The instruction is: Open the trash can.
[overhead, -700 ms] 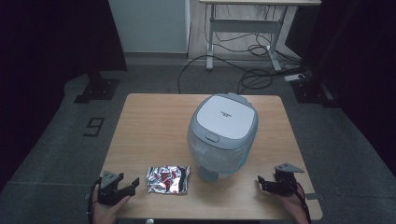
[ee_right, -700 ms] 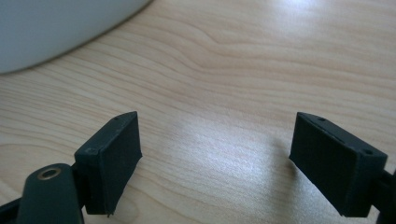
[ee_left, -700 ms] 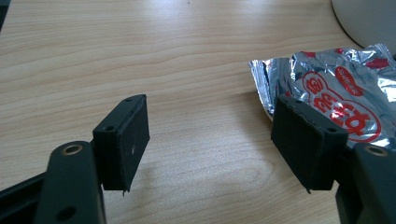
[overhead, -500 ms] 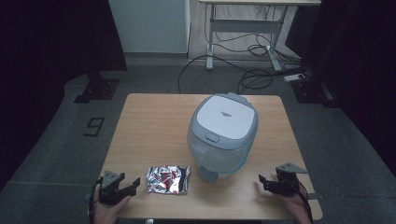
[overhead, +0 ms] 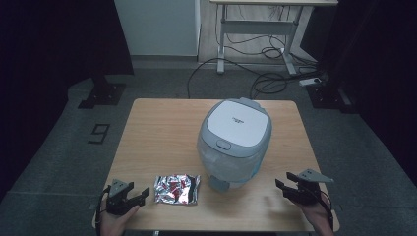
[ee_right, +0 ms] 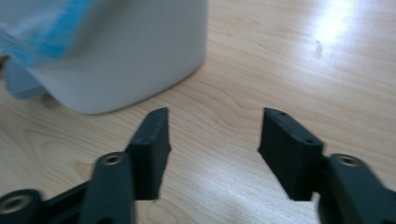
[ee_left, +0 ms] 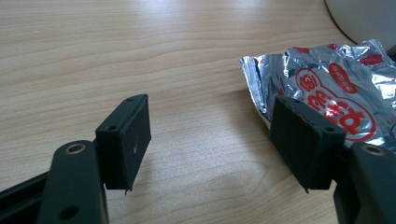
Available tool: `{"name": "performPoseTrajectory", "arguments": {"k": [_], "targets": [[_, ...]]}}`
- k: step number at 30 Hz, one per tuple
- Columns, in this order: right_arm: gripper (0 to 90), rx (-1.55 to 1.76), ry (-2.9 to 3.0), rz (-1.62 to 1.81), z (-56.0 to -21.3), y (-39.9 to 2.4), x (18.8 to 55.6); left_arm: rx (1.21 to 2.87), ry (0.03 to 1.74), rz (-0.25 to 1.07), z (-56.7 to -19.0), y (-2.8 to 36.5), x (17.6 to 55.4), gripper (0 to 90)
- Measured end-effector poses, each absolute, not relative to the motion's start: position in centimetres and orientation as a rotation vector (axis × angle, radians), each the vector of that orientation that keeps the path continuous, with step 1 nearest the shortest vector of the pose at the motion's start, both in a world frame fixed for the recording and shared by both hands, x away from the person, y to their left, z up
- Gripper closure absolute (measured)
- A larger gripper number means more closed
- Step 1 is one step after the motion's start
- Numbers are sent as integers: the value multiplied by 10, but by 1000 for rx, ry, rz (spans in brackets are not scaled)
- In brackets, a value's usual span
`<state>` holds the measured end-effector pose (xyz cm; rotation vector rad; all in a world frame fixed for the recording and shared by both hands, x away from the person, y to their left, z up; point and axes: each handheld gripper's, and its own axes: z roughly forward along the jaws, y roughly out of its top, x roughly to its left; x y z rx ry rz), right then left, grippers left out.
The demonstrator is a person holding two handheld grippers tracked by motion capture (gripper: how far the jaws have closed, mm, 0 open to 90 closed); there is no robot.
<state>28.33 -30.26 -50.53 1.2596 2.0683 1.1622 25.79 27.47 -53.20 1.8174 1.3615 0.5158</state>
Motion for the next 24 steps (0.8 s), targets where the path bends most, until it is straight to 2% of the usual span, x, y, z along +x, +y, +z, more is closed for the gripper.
{"name": "performPoseTrajectory", "arguments": {"k": [3, 4, 5, 9, 13, 24], "targets": [[570, 1229, 2086, 1193, -500, -301, 281, 1819, 1363, 510, -532, 275, 258, 290], [642, 1207, 2117, 1221, -496, -301, 281, 1817, 1367, 506, -533, 275, 258, 287], [642, 1207, 2117, 1221, -496, -301, 281, 1816, 1373, 505, -533, 275, 258, 287], [785, 1174, 2130, 1253, -486, -302, 278, 1806, 1394, 492, -533, 276, 259, 274], [882, 1146, 2131, 1292, -479, -303, 277, 1802, 1406, 485, -533, 279, 260, 274], [899, 1058, 2110, 1386, -449, -295, 273, 1798, 1424, 480, -534, 280, 262, 268]]}}
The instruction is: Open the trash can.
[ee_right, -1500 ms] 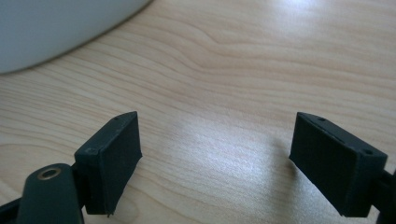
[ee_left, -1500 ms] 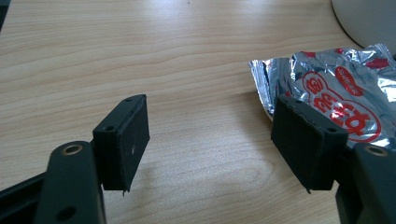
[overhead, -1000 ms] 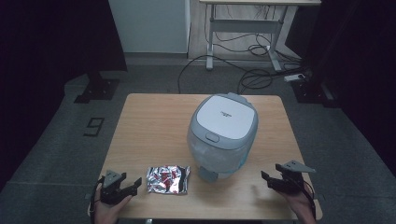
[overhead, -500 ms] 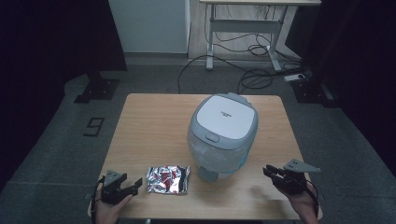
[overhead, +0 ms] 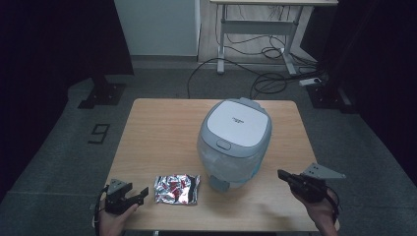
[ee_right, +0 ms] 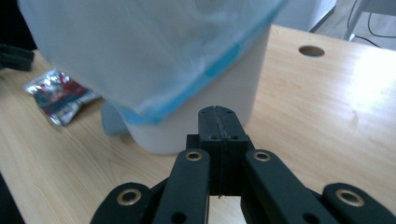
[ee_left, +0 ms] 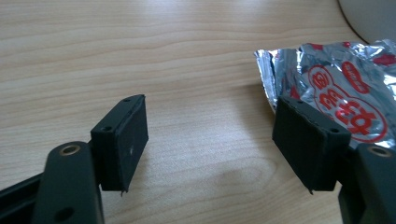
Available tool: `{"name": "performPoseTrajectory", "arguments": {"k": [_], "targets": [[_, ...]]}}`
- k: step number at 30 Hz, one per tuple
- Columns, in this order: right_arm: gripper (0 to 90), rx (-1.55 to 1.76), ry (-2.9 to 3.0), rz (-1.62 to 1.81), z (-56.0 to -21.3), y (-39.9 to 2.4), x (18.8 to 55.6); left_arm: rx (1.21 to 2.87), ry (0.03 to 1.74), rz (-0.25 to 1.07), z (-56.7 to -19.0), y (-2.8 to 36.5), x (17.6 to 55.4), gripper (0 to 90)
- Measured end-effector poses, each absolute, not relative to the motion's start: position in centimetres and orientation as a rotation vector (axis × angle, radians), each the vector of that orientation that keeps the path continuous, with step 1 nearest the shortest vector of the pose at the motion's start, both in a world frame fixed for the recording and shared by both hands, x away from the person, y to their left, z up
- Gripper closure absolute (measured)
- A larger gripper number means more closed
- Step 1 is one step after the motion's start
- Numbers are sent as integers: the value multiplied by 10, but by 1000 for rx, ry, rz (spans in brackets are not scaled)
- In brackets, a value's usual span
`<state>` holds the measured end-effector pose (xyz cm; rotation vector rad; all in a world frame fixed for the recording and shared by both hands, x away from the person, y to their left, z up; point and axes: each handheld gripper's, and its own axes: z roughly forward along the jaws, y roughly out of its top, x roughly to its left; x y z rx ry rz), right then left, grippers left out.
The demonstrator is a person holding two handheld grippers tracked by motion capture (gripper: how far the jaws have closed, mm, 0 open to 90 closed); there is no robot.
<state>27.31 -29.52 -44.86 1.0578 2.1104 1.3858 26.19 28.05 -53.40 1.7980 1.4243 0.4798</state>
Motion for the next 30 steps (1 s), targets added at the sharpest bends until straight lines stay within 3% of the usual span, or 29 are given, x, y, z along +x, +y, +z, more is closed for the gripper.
{"name": "performPoseTrajectory", "arguments": {"k": [30], "targets": [[899, 920, 2112, 1567, -365, -258, 280, 1810, 1422, 459, -533, 278, 261, 271]]}}
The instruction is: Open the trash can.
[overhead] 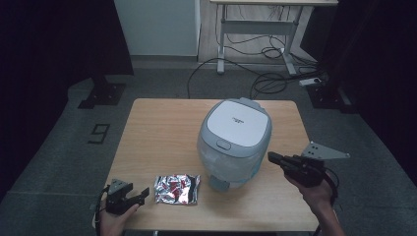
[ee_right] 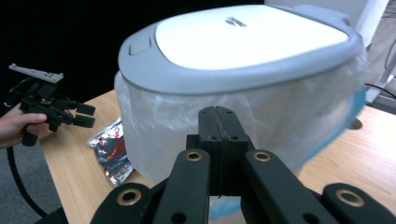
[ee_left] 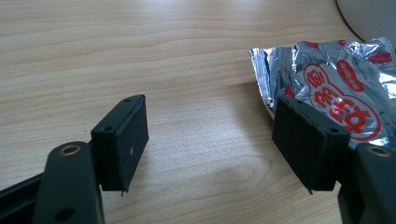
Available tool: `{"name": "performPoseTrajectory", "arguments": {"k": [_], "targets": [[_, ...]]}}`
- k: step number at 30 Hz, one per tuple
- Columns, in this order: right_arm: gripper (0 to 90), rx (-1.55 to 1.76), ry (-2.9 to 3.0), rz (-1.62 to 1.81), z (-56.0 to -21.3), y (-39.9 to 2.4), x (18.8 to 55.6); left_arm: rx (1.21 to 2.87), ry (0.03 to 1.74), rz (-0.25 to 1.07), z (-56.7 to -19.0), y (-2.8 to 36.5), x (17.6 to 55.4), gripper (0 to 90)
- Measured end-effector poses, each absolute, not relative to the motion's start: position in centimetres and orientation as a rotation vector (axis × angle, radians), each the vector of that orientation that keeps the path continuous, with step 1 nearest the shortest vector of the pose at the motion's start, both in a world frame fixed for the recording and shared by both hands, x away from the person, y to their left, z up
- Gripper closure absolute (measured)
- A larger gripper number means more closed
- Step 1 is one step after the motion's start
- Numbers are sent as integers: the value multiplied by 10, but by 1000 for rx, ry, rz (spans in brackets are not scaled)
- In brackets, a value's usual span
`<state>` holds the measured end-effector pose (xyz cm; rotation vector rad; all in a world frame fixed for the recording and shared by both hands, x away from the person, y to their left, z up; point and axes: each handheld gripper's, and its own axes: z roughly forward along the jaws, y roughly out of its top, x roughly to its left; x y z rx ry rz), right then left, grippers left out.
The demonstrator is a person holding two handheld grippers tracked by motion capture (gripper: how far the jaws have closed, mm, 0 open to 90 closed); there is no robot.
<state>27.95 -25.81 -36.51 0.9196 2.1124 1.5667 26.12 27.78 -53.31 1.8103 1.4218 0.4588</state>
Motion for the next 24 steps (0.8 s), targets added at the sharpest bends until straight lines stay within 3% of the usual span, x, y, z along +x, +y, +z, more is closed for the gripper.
{"name": "performPoseTrajectory", "arguments": {"k": [24], "targets": [[898, 841, 2169, 1606, -350, -227, 295, 1818, 1418, 432, -534, 277, 262, 274]]}}
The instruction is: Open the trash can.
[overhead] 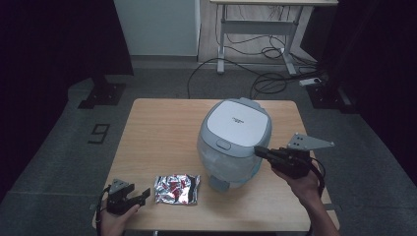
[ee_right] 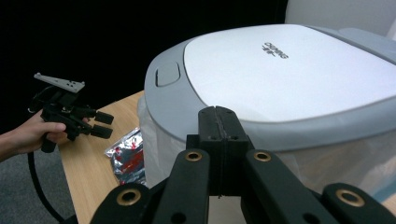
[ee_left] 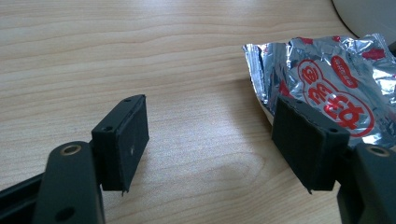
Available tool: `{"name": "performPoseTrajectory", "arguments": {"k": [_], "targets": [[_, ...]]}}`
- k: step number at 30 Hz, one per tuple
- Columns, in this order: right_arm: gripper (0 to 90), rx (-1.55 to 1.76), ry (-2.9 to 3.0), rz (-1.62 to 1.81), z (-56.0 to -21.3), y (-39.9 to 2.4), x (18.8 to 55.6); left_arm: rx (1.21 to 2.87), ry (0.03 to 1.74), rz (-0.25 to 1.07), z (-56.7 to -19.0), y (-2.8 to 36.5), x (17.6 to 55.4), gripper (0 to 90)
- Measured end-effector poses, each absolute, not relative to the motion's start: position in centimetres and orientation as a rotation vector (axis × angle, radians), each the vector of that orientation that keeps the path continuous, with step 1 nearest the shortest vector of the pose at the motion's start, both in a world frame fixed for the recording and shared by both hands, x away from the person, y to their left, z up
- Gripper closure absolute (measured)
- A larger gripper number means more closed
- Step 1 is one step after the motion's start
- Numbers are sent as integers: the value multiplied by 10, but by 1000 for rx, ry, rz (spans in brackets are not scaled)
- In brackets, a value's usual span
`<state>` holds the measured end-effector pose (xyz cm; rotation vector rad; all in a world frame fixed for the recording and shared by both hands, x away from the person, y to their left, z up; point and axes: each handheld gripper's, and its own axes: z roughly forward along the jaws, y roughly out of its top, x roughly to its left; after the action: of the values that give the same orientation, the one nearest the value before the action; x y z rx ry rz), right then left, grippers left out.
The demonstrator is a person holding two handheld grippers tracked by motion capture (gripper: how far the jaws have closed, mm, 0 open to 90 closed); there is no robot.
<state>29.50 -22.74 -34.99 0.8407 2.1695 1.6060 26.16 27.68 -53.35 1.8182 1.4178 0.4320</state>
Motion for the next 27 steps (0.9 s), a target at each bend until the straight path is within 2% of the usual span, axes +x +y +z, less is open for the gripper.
{"name": "performPoseTrajectory", "arguments": {"k": [27], "targets": [[899, 778, 2231, 1623, -335, -187, 307, 1794, 1414, 462, -530, 277, 260, 283]]}}
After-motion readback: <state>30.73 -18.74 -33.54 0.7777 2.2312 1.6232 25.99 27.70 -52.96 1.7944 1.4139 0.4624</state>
